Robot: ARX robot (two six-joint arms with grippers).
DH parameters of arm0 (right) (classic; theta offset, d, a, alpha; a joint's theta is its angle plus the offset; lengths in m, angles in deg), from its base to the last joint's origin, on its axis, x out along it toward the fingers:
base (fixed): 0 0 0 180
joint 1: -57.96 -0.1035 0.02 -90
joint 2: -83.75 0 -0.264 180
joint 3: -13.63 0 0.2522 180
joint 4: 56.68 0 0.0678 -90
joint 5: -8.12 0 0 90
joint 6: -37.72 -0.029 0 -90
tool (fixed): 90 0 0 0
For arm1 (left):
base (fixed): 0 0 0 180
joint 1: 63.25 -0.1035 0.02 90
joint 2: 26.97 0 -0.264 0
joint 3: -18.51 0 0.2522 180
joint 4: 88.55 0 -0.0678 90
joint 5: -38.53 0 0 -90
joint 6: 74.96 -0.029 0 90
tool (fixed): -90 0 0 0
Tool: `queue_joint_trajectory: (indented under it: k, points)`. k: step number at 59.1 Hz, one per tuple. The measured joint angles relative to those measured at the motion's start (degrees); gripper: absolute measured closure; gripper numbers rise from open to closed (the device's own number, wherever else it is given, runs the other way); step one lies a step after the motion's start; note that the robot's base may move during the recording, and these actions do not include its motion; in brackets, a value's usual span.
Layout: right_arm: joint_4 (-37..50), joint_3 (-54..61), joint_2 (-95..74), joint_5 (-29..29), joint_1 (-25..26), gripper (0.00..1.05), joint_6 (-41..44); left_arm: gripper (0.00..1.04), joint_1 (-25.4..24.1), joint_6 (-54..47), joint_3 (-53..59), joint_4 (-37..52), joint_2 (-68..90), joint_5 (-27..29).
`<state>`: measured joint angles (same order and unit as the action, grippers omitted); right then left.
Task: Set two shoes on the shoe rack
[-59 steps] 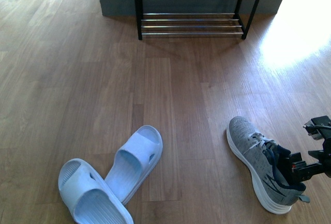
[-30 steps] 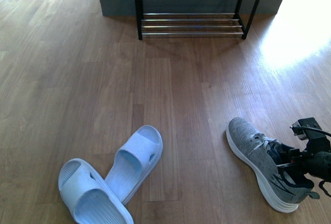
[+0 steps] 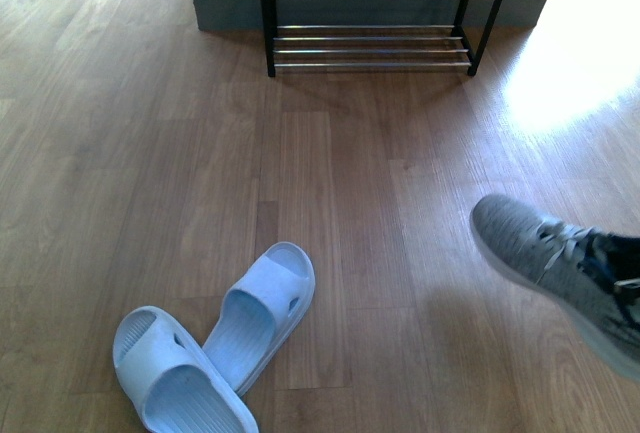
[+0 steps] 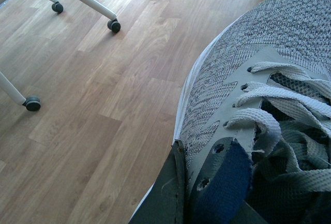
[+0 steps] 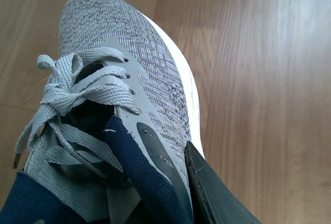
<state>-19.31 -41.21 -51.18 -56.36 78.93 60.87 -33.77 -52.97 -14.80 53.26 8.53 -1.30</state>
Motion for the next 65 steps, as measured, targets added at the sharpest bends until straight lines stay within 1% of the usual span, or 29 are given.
queue_joint_trajectory:
  k: [10,20,26,31,39,43,49,65]
  points:
    - [-3.5,7.3,17.6,2.7,2.9,1.04,2.5,1.04,0.0,0.0,0.0,0.0,0.0,0.0]
    - [-10.5,14.2,39.7,5.7,5.3,1.04,3.7,1.04,0.0,0.0,0.0,0.0,0.0,0.0]
    - [-15.0,17.3,51.5,7.8,5.4,1.04,4.0,1.04,0.0,0.0,0.0,0.0,0.0,0.0]
    - [-20.7,20.2,63.8,10.8,5.2,1.04,3.9,1.04,0.0,0.0,0.0,0.0,0.0,0.0]
    - [-31.4,24.3,83.8,10.7,3.5,1.04,2.5,1.04,0.0,0.0,0.0,0.0,0.0,0.0]
    - [-34.1,25.8,92.6,10.6,2.8,1.04,1.9,1.04,0.0,0.0,0.0,0.0,0.0,0.0]
    - [-34.3,25.6,98.0,10.8,2.7,1.04,1.7,1.04,0.0,0.0,0.0,0.0,0.0,0.0]
    - [-34.3,25.8,98.2,9.9,2.7,1.04,1.3,1.04,0.0,0.0,0.0,0.0,0.0,0.0]
